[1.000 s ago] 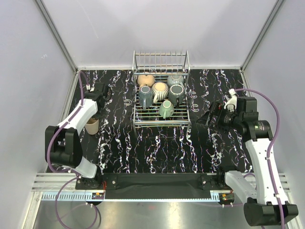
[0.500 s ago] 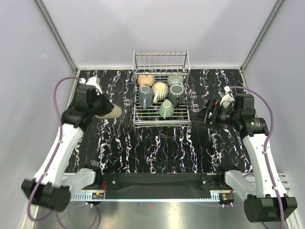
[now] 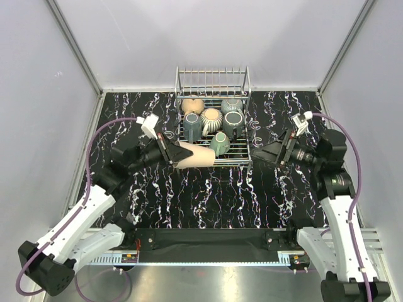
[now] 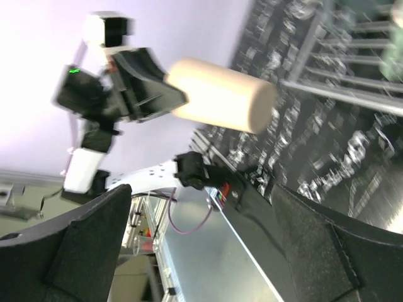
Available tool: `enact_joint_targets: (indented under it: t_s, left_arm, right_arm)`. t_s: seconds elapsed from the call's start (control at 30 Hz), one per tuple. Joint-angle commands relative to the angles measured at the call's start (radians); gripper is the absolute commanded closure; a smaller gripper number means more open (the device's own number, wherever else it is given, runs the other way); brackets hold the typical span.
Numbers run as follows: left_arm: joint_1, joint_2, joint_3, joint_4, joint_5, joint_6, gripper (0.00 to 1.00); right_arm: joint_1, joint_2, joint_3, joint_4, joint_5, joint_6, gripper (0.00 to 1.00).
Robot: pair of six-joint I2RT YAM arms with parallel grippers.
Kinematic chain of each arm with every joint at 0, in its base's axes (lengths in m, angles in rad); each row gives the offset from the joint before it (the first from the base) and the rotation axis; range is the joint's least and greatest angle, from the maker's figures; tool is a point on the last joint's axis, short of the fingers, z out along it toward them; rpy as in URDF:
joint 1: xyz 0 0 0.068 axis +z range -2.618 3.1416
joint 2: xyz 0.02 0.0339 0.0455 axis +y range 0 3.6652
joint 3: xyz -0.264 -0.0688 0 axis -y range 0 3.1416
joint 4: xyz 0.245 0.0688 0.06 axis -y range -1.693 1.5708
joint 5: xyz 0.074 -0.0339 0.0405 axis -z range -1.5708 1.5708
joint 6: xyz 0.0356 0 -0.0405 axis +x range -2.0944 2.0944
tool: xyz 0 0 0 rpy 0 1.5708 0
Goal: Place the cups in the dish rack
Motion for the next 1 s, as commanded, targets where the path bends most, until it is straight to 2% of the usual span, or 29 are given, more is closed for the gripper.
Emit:
enact_joint_targets:
  t_s: [0.0, 0.23, 0.33, 0.47, 0.5, 0.57, 0.63, 0.97]
  left_arm:
    - [-0.017, -0.051, -0.022, 0.284, 0.049, -0.145, 1.00]
    - [-0.049, -0.051, -0.066, 0.515, 0.055, -0.295, 1.00]
    - [-0.059, -0.054, -0.083, 0.606, 0.040, -0.347, 1.00]
    - [-0.078, -0.054, -0.123, 0.742, -0.001, -0.423, 1.00]
    - [-0.080, -0.054, -0.126, 0.749, -0.006, -0.426, 1.00]
    - [-0.085, -0.048, -0.129, 0.767, -0.012, -0.436, 1.00]
    - [-0.086, -0.045, -0.137, 0.797, -0.017, -0.462, 1.00]
    - [-0.123, -0.034, -0.171, 0.888, -0.050, -0.530, 1.00]
  right_arm:
    - [0.002, -0.047, 0.016, 0.272, -0.089, 0.155, 0.01]
    - [0.006, 0.026, 0.033, 0.362, -0.110, 0.225, 0.00]
    - [0.052, 0.061, 0.022, 0.490, -0.093, 0.296, 0.00]
    - [0.169, 0.144, 0.074, 0.429, -0.041, 0.227, 0.00]
    - [0.225, 0.158, 0.110, 0.407, -0.008, 0.204, 0.00]
    - [0.261, 0.176, 0.137, 0.335, 0.050, 0.154, 0.00]
    - [0.290, 0.186, 0.153, 0.333, 0.065, 0.146, 0.00]
    - [0.391, 0.229, 0.131, 0.482, 0.120, 0.195, 0.00]
